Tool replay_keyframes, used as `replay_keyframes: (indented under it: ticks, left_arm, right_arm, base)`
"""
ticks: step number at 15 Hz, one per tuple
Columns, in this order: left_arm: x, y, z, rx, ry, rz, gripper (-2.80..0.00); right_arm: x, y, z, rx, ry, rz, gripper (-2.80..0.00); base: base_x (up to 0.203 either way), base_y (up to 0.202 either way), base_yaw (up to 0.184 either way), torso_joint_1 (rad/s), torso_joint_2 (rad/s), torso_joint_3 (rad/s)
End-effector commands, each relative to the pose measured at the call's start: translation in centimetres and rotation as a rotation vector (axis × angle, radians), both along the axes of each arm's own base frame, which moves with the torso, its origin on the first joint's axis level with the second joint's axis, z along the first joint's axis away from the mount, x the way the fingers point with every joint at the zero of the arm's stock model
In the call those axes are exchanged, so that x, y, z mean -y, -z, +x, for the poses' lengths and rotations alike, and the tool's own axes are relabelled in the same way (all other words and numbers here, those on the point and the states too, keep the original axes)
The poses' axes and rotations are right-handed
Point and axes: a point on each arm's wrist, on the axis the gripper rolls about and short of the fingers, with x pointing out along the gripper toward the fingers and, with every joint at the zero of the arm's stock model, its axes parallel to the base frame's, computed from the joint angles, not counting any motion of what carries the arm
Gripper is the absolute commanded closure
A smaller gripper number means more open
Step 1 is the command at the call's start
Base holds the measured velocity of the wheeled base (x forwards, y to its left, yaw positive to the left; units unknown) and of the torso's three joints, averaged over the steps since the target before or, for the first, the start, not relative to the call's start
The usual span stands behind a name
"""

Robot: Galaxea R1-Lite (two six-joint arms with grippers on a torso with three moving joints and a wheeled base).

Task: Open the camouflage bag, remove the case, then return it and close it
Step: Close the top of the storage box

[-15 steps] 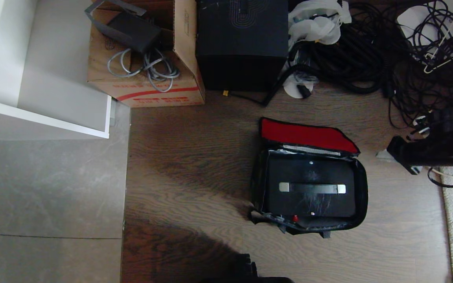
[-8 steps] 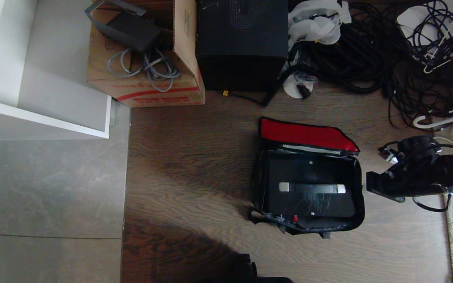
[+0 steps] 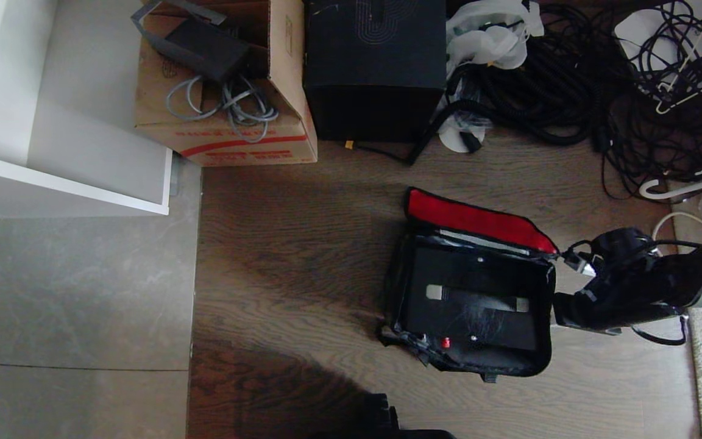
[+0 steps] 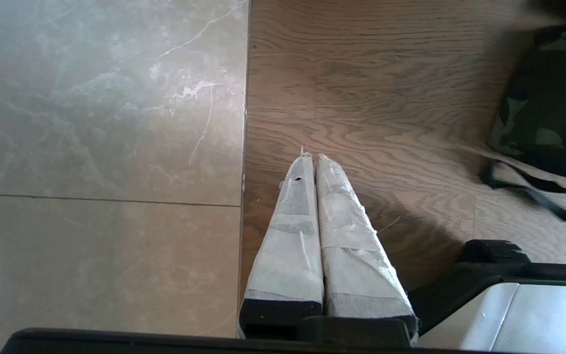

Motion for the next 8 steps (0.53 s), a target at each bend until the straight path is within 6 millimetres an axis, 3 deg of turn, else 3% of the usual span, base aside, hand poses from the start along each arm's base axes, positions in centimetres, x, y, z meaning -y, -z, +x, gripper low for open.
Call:
replay_keyframes:
  ticks: [1,6,8]
  left_arm:
    - [0.0,0.0,0.0,-0.001,0.000,0.000,0.00]
    - [0.0,0.0,0.0,0.001,0.001,0.000,0.00]
    - [0.0,0.0,0.0,0.001,0.000,0.000,0.00]
  right_arm:
    - [-0.8,-0.3,-0.1,-0.008,-0.003,0.017,0.00]
    - [-1.3,-1.0,0.3,-0.005,0.057,0.071,0.00]
    - [-0.3,-1.3,0.1,0.027,0.002,0.016,0.00]
  base:
    - [0.000,0.000,0.000,0.000,0.00,0.000]
    - [0.000,0.000,0.000,0.000,0.00,0.000]
    - [0.000,0.000,0.000,0.000,0.00,0.000]
